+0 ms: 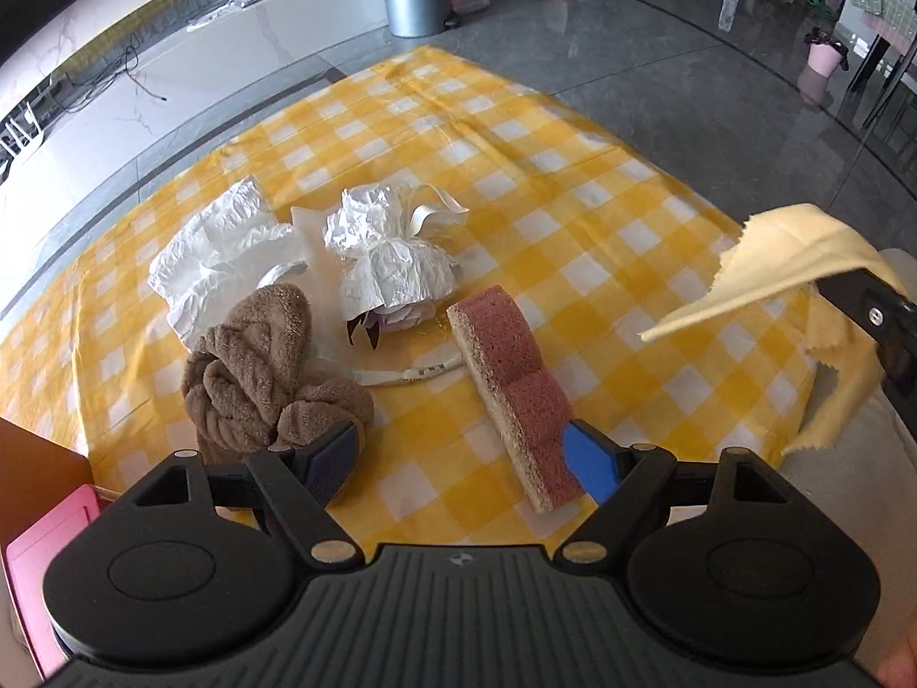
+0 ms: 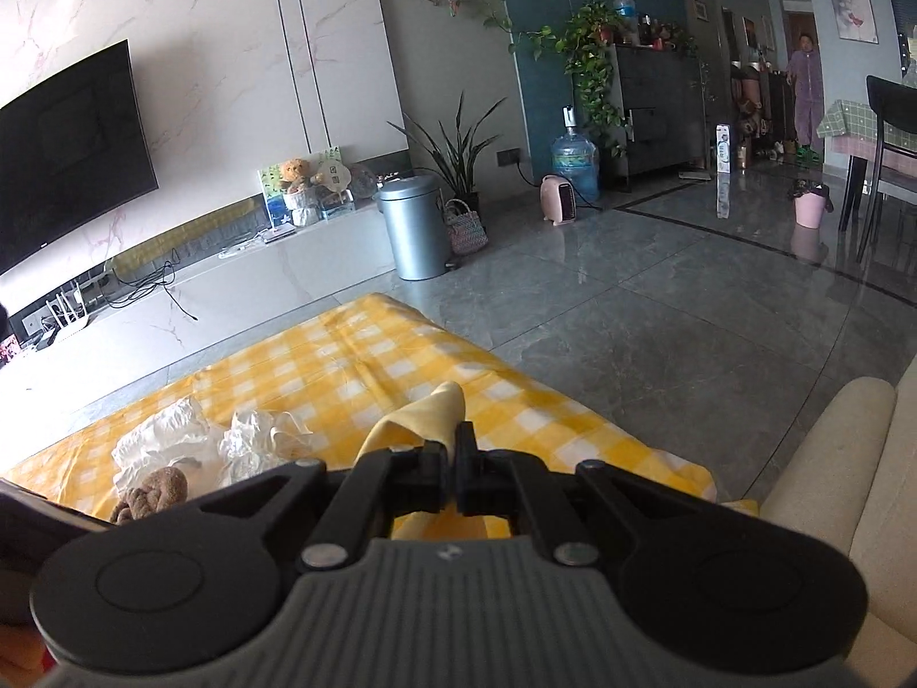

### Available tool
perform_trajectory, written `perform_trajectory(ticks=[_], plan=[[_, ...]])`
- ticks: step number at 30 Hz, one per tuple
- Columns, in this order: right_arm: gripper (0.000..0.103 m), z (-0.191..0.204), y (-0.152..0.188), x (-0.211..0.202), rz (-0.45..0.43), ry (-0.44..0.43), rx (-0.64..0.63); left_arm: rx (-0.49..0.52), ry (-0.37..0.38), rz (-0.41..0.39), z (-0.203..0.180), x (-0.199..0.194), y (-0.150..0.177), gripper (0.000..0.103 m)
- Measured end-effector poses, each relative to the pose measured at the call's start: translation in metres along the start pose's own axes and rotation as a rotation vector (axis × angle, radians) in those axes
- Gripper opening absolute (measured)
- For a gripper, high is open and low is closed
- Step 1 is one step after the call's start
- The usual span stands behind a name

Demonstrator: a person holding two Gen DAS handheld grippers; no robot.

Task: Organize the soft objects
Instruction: 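Reach the left tool to the red-brown bear sponge and close on it while the right tool holds the cloth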

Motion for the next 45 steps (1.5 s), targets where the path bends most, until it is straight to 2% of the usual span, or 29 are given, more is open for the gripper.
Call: perform_trajectory(ticks=[4, 8, 10, 15, 17, 21, 25, 26, 28, 29, 30, 33, 35, 36, 40, 43, 45], plan=[[0.0, 0.002, 0.003, 0.003, 0.016, -0.001, -0.004, -0.014, -0.028, 0.036, -0.009, 0.024, -0.006, 0.095], [0.0, 0.001, 0.005, 0.009, 0.039, -0.004, 0.004, -0.079, 0.044, 0.086, -0.015, 0.035, -0.01, 0.095], [0.0, 0.002, 0.007, 0.012, 0.051, -0.003, -0.001, -0.115, 0.055, 0.087, -0.018, 0.04, -0.012, 0.096], [0.0, -0.001, 0.011, 0.014, 0.06, -0.011, 0.008, -0.105, 0.077, 0.14, -0.029, 0.055, -0.012, 0.097], [0.0, -0.004, 0.014, 0.015, 0.066, -0.011, 0.018, -0.101, 0.052, 0.15, -0.027, 0.051, -0.012, 0.096], [0.0, -0.009, 0.016, 0.018, 0.084, -0.002, 0.036, -0.029, -0.06, 0.065, -0.022, 0.032, -0.006, 0.096], [0.0, -0.009, 0.018, 0.021, 0.092, -0.012, 0.044, 0.016, -0.156, 0.036, -0.012, 0.017, -0.003, 0.095], [0.0, -0.009, 0.019, 0.021, 0.091, -0.016, 0.045, -0.012, -0.163, 0.034, -0.008, 0.013, -0.005, 0.093], [0.0, -0.009, 0.019, 0.02, 0.088, -0.021, 0.046, -0.118, -0.084, 0.017, -0.001, 0.002, -0.011, 0.094], [0.0, -0.009, 0.019, 0.019, 0.085, -0.023, 0.045, -0.141, -0.045, 0.009, -0.001, 0.0, -0.013, 0.095], [0.0, -0.01, 0.018, 0.02, 0.083, -0.023, 0.046, -0.136, -0.036, 0.008, -0.005, 0.001, -0.016, 0.095], [0.0, -0.012, 0.019, 0.02, 0.084, -0.027, 0.05, -0.044, -0.122, 0.006, -0.021, 0.02, -0.022, 0.095], [0.0, -0.015, 0.02, 0.02, 0.088, -0.029, 0.052, -0.037, -0.189, 0.001, -0.019, 0.03, -0.023, 0.095], [0.0, -0.016, 0.021, 0.02, 0.091, -0.029, 0.053, -0.039, -0.194, 0.005, -0.015, 0.031, -0.022, 0.095], [0.0, -0.02, 0.023, 0.025, 0.115, -0.008, 0.064, -0.011, -0.171, 0.048, 0.0, 0.038, -0.01, 0.095], [0.0, -0.013, 0.023, 0.029, 0.127, -0.017, 0.039, 0.002, -0.067, 0.08, 0.005, 0.046, -0.002, 0.096], [0.0, -0.008, 0.022, 0.029, 0.122, -0.035, 0.02, 0.025, -0.067, 0.069, 0.004, 0.051, 0.002, 0.096]])
Point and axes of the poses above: each gripper's, at about its wrist camera, not at the fingertips, and x roughly the way its jaws point, z to its left, y to its underside, the point moved 2 cm from there along x, roughly the way its jaws point, and after that the axes turned 12 degrees about -x, right-handed, at the moved point
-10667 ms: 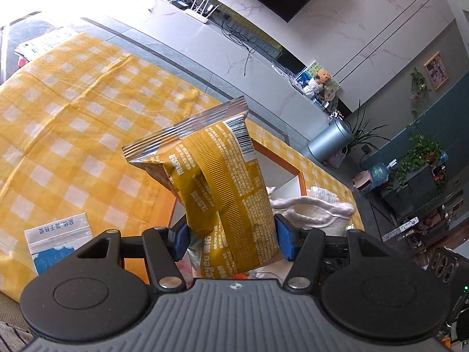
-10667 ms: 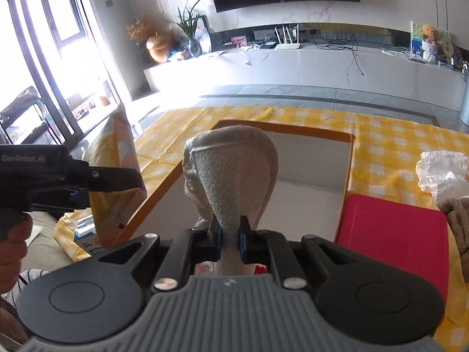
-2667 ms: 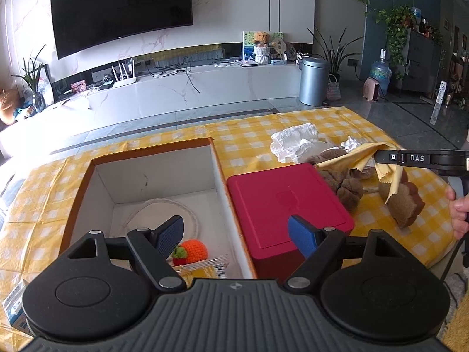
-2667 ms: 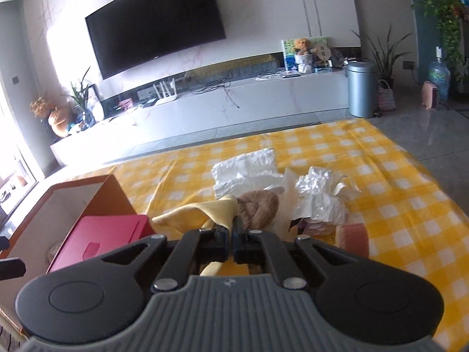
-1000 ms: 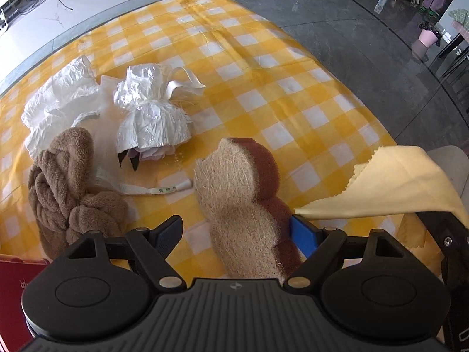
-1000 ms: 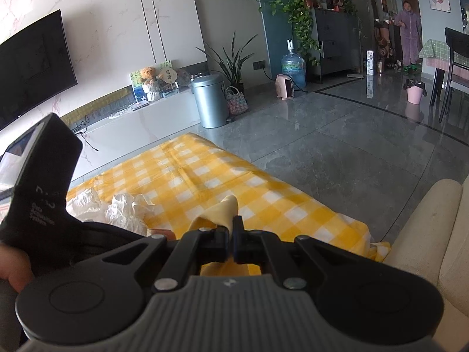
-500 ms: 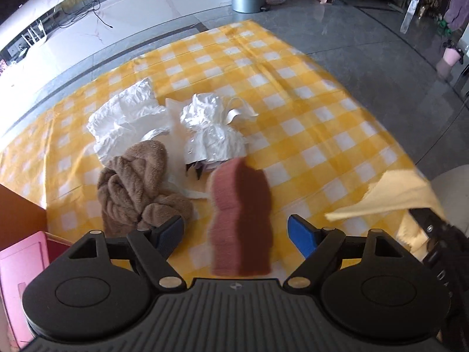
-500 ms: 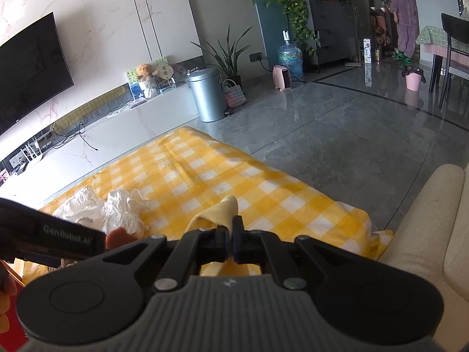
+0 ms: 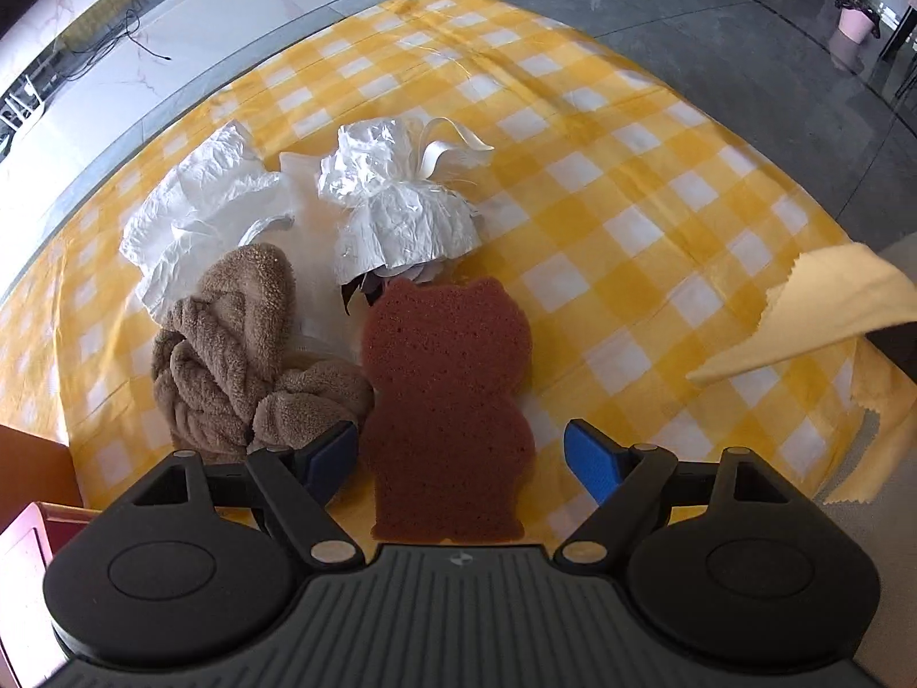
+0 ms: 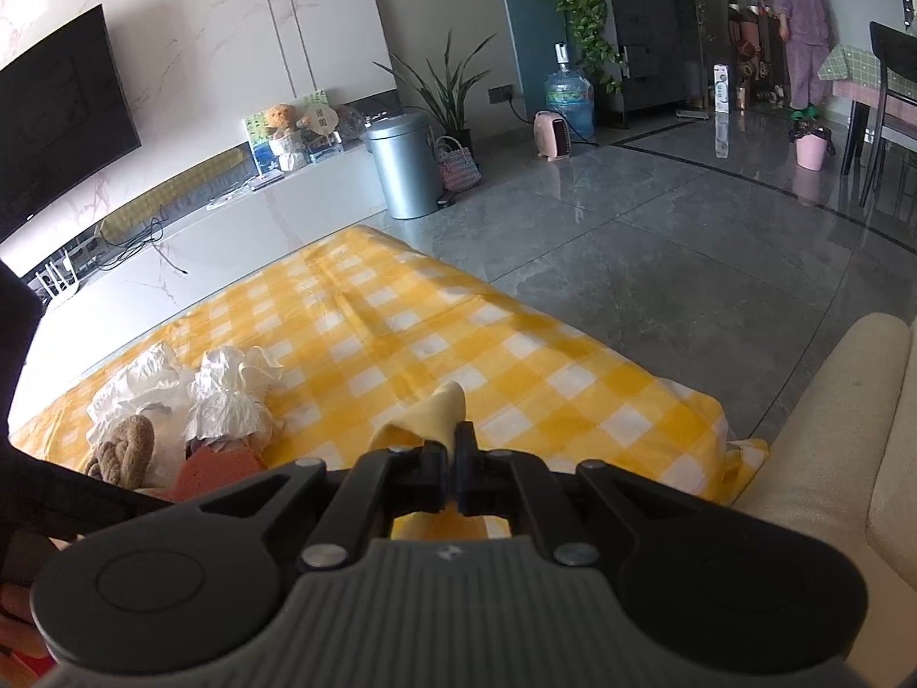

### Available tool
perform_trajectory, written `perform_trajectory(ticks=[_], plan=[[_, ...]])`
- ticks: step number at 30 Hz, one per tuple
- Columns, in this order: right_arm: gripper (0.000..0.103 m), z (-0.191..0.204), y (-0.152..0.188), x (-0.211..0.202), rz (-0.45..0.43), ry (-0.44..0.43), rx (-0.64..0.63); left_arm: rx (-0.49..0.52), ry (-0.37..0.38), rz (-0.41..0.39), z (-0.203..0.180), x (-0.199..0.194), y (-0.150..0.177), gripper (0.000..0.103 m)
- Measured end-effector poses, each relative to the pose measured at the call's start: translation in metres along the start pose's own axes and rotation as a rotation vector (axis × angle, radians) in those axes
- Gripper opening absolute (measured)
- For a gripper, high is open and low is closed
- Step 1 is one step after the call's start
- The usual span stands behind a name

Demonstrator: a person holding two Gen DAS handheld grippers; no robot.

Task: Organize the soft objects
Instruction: 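Reach the left tool to the red-brown bear sponge and close on it while the right tool holds the cloth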

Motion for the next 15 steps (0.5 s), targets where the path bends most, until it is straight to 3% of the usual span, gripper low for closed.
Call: perform_trajectory(ticks=[4, 8, 15], plan=[[0.0, 0.0, 0.001, -0.004, -0.009, -0.005, -0.006, 0.086, -0.009, -0.013, 0.006, 0.009, 0.017, 0.098], [0.0, -0.001, 0.001, -0.001, 0.002, -0.008, 0.009, 0.07, 0.003, -0.044, 0.018, 0.015, 0.034, 0.098], [0.0, 0.005, 0.001, 0.002, 0.008, -0.03, -0.014, 0.079, -0.036, -0.079, 0.004, 0.032, 0.036, 0.098]])
Point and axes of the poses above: each gripper's, at about its wrist camera, not at the fingertips, and x roughly the way its jaws point, z to its left, y to its underside, the point moved 2 cm from there along x, roughly the way its jaws point, and after that the axes turned 12 degrees about -x, right-handed, at the moved point
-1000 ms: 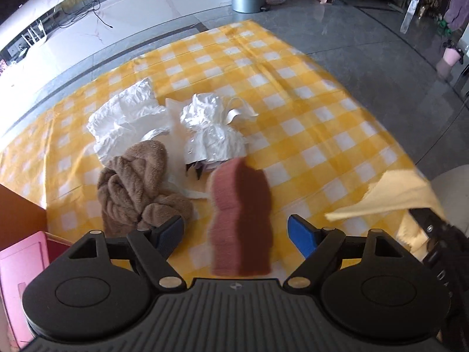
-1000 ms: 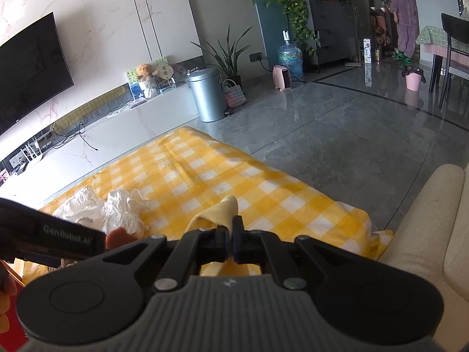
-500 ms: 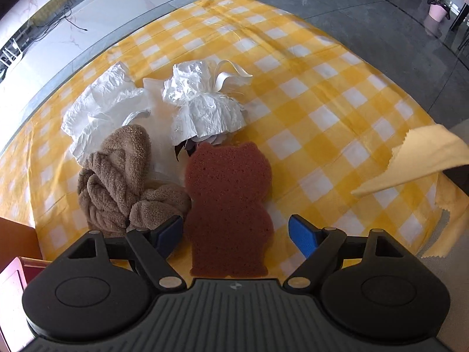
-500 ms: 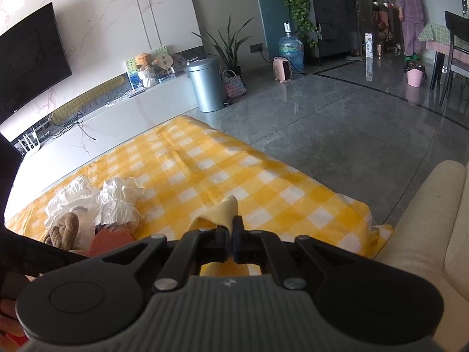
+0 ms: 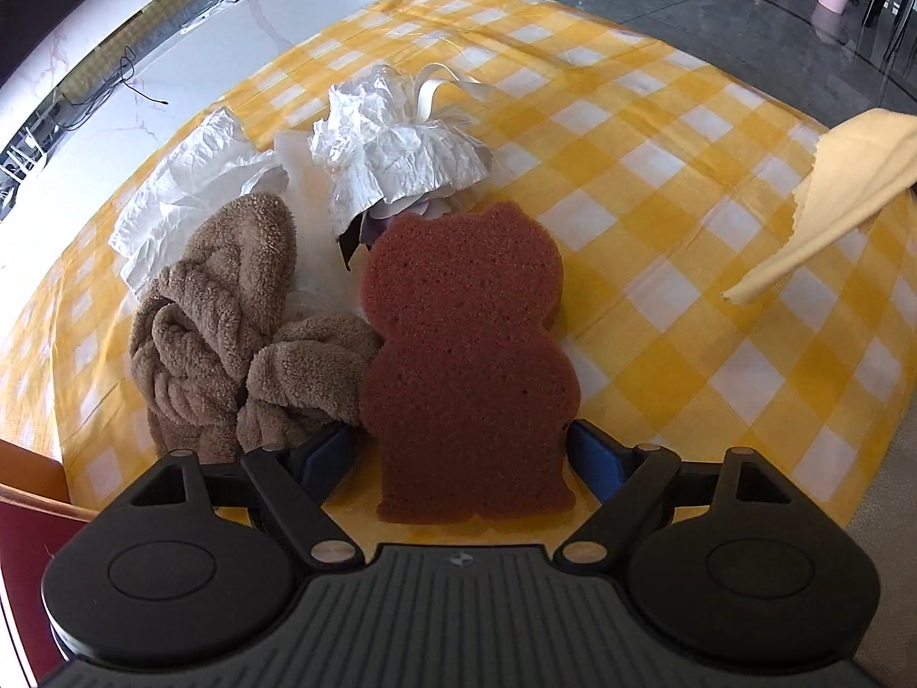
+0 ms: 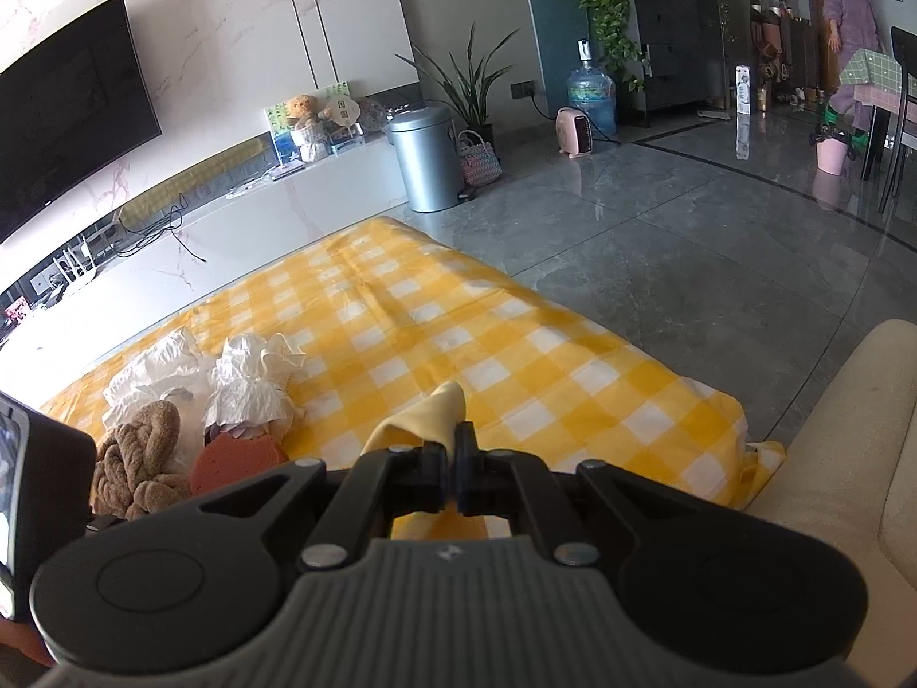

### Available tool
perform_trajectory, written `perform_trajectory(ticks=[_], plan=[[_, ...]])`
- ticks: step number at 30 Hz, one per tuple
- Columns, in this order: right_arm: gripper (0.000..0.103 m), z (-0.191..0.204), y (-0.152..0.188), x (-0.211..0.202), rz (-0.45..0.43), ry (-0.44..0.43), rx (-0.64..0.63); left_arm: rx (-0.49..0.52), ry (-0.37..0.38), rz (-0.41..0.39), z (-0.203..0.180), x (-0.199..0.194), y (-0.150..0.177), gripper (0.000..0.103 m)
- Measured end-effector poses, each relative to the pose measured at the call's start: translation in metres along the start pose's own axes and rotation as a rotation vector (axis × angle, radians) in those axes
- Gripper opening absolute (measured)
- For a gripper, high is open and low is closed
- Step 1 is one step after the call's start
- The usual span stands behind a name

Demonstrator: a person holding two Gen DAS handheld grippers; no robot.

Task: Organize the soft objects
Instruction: 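Reach the left tool to the red-brown bear sponge and close on it while the right tool holds the cloth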

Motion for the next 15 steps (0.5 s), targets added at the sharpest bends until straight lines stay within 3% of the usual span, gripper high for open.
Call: perform_trajectory(ticks=[2, 5, 6, 15], plan=[[0.0, -0.002, 0.001, 0.0, 0.002, 0.005, 0.01, -0.034, 0.002, -0.022, 0.001, 0.0, 0.003, 0.098], [0.0, -0.003, 0.002, 0.003, 0.011, 0.015, 0.015, -0.115, 0.055, -0.008, 0.008, -0.001, 0.005, 0.074], [0.0, -0.003, 0.002, 0.003, 0.014, 0.015, 0.013, -0.115, 0.044, 0.002, 0.01, -0.003, 0.007, 0.07], [0.0, 0.005, 0.0, 0.005, 0.014, 0.004, -0.034, -0.073, 0.11, 0.005, 0.024, -0.04, 0.019, 0.069]])
Point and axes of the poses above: each gripper's, at about its wrist camera, not at the fingertips, and x roughly the way its jaws point, z to its left, y to its underside, the point moved 2 cm from there along x, roughly the way its jaws point, and after that the axes turned 12 degrees about -x, right-handed, at the moved point
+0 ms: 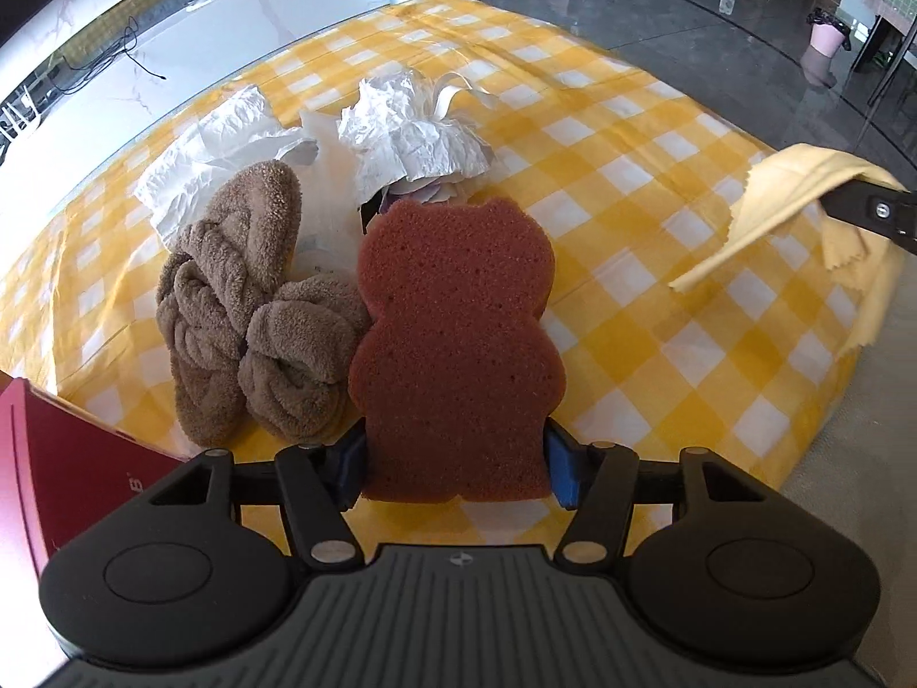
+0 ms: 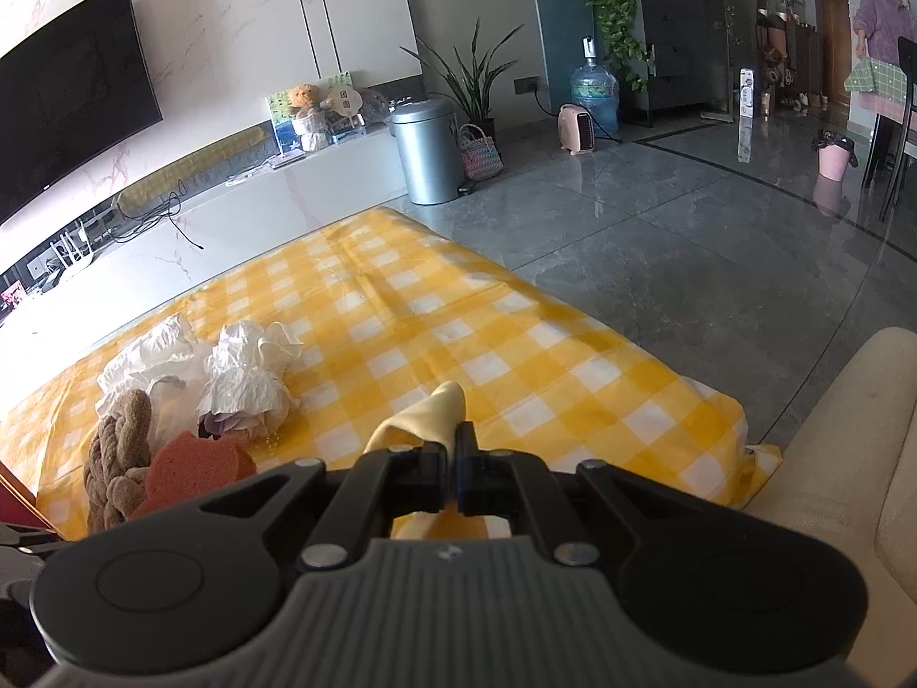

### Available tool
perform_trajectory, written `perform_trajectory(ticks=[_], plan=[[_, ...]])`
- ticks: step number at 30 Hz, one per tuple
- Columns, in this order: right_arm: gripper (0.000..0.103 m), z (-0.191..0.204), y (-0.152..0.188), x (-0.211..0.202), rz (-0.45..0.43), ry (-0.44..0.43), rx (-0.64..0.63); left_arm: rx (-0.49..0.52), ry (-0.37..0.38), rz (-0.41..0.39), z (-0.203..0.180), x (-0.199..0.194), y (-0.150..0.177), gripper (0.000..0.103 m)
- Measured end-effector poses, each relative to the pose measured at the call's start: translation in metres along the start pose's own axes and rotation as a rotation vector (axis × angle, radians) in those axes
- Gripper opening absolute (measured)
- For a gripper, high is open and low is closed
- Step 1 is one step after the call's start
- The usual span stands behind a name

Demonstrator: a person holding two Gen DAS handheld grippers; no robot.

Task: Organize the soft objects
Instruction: 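Reach the left tool to the red-brown bear sponge and close on it while the right tool holds the cloth, then lift the bear sponge with the left tool over the box while the right tool carries the cloth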

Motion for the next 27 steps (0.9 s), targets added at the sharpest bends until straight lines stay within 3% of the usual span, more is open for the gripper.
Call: perform_trajectory(ticks=[8, 16, 23, 27], plan=[[0.0, 0.016, -0.01, -0.013, -0.051, -0.059, -0.049, 0.058, 0.034, -0.119, 0.002, -0.057, 0.011, 0.068], [0.0, 0.048, -0.028, -0.042, -0.145, -0.117, -0.121, 0.074, 0.122, -0.26, 0.03, -0.135, 0.033, 0.068], [0.0, 0.086, -0.044, -0.08, -0.283, -0.227, -0.176, 0.028, -0.011, -0.498, 0.082, -0.2, 0.053, 0.068], [0.0, 0.109, -0.052, -0.106, -0.365, -0.314, -0.193, -0.075, -0.068, -0.576, 0.12, -0.226, 0.067, 0.068]])
Point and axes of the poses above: each gripper's, at about its wrist camera, not at the fingertips, and x roughly the way its jaws point, z to its left, y to its underside, the point moved 2 cm from there along x, roughly the way its jaws point, and after that the axes turned 12 degrees about -x, right-handed, at the moved point
